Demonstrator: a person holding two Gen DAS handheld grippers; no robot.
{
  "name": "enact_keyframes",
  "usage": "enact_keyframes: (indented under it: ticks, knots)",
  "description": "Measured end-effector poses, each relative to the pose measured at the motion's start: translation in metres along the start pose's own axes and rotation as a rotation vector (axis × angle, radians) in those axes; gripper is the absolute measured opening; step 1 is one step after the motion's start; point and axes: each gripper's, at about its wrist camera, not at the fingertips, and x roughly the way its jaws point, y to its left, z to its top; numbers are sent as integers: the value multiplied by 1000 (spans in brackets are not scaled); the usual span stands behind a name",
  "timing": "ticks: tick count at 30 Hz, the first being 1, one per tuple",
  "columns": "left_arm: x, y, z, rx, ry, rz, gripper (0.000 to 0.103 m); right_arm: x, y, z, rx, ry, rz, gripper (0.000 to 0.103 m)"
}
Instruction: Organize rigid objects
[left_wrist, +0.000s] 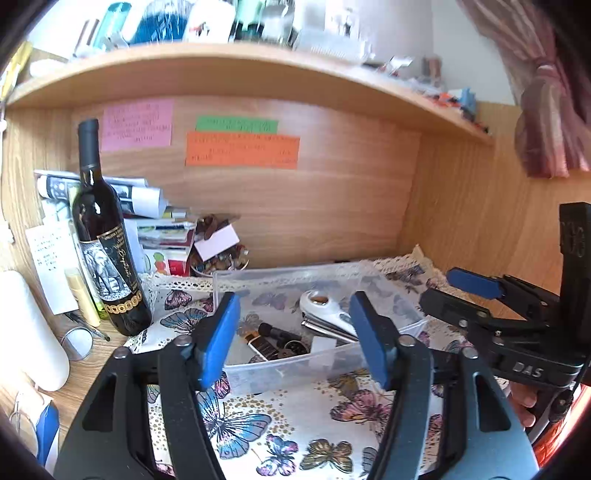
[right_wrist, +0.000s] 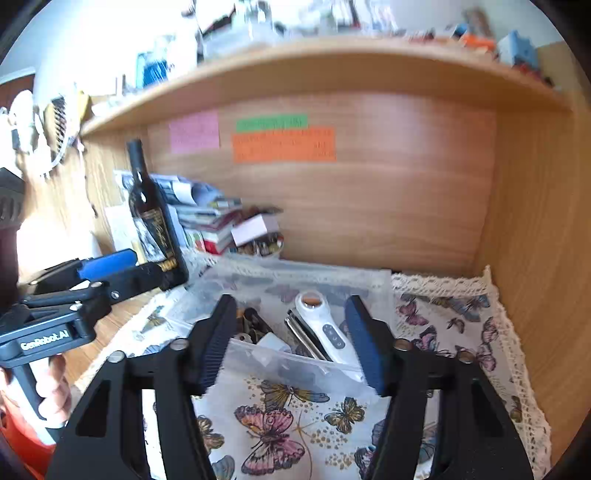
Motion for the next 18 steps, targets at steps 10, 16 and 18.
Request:
enact_keyframes:
  ticks: [10, 16, 18]
  knots:
    - [-37, -14, -8, 8, -91, 46, 97, -45, 9, -5, 2, -107, -27, 99]
    - [-46, -17, -12, 6, -101, 57, 100, -52, 11, -10, 3, -116, -51, 103]
    - [-47, -17, -13, 6, -101, 61, 100, -53, 11, -11, 3, -116, -54, 103]
